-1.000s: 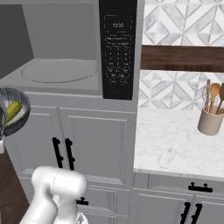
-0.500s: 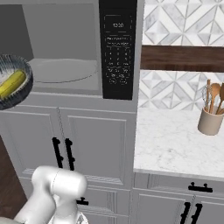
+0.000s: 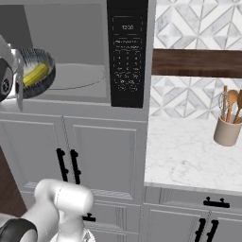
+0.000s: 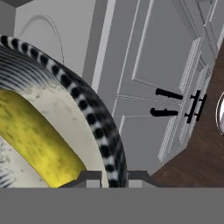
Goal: Pick the cucumber from the sink and place it in the bowl. Then pick the bowl and place it in the microwave. Then close the microwave door and press the start button.
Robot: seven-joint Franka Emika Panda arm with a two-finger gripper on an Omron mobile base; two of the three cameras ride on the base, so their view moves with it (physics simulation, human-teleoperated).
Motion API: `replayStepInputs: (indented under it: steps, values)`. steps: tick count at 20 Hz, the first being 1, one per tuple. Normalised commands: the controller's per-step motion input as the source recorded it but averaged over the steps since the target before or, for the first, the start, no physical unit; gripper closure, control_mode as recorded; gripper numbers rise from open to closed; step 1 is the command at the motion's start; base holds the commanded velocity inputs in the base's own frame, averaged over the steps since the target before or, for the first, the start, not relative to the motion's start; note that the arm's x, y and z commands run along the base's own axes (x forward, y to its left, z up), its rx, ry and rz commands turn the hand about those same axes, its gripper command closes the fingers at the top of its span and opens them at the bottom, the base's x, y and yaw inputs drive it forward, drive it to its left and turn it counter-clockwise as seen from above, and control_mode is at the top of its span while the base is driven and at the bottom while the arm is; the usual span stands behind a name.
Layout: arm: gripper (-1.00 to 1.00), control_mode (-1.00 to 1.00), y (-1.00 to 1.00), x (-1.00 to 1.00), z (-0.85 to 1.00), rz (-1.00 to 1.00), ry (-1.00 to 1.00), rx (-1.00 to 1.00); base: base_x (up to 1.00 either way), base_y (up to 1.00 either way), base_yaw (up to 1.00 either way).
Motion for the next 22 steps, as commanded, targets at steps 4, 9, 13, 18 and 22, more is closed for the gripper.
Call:
replayStepInputs:
  steps: [4,9,13,18,22]
  values:
    - [1.0,-1.0,0.0,0.96,-0.02,0.0,0.0,0.0,0.0,0.0,0.0]
    - [1.0,-1.0,0.0,0.97,-0.16,0.0,0.0,0.0,0.0,0.0,0.0]
    - [1.0,-1.0,0.0,0.77,-0.29,0.0,0.01,0.0,0.0,0.0,0.0]
    - [1.0,-1.0,0.0,0.55,-0.15,0.0,0.0,0.0,0.0,0.0,0.0]
    - [1.0,-1.0,0.0,0.48,-0.1,0.0,0.0,0.0,0.0,0.0,0.0]
